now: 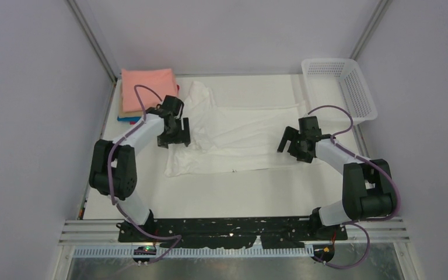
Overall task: Fold and stack the t-shirts
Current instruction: Fold the flattened tshirt in 1/3 of the way, then grab the side of the flattened tshirt furthest away from the robot with both arms
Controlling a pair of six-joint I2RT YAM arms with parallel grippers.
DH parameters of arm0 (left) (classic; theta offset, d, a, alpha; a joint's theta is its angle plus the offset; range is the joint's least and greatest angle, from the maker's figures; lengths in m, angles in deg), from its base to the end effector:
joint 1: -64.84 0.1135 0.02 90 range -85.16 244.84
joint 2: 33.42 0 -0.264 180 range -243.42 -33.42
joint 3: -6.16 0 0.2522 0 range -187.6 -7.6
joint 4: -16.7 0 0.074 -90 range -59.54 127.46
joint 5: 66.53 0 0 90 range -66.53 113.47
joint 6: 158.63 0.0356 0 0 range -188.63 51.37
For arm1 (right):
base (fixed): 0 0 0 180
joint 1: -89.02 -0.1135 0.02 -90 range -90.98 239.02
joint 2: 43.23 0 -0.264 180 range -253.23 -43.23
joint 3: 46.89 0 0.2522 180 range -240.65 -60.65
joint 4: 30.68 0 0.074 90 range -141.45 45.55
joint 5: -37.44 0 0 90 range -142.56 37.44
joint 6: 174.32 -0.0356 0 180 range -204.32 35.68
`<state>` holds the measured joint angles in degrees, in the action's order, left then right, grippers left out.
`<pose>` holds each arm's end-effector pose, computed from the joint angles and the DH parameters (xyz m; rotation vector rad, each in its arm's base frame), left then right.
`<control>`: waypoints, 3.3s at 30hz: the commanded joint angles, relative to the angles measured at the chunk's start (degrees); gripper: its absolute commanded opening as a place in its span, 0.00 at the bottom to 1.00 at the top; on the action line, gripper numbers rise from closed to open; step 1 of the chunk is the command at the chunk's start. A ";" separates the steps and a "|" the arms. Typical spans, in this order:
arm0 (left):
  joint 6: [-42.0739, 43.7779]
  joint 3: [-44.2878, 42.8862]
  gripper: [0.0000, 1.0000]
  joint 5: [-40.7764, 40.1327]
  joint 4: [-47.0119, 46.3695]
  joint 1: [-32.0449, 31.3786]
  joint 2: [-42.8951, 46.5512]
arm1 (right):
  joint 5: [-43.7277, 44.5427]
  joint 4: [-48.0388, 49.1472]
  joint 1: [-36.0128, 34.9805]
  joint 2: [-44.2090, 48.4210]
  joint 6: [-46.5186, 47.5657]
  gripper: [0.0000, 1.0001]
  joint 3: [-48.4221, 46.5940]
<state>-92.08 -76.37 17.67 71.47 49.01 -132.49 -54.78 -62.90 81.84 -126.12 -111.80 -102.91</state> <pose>0.3266 -0.0889 0.1988 -0.2094 2.7930 -0.0213 0.2663 0.0349 0.1675 0.4488 2.5868 0.2648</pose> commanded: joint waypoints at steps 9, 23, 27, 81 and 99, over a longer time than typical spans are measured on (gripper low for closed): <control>-7.18 -7.06 1.00 13.36 -3.83 -4.47 4.42 | -0.87 0.51 -0.06 -1.76 0.55 0.95 -0.76; -12.01 -14.49 0.71 10.67 -2.12 -5.68 -7.98 | -1.66 1.05 -0.03 -2.40 0.68 0.95 -0.58; -12.03 -15.14 0.61 11.20 -2.16 -5.69 -9.36 | -1.62 1.16 -0.03 -2.61 0.68 0.95 -0.62; -0.86 -42.09 1.00 6.96 2.99 -13.87 -14.28 | -0.04 -1.24 0.01 6.16 0.66 0.95 -0.56; -11.59 12.71 1.00 15.15 -22.38 -10.80 4.00 | 1.30 3.38 -1.95 1.86 -2.87 0.97 3.03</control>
<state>-101.08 -66.03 29.17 55.25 36.18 -127.33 -55.26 -59.91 80.36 -124.17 -112.92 -100.53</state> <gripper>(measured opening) 0.994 0.965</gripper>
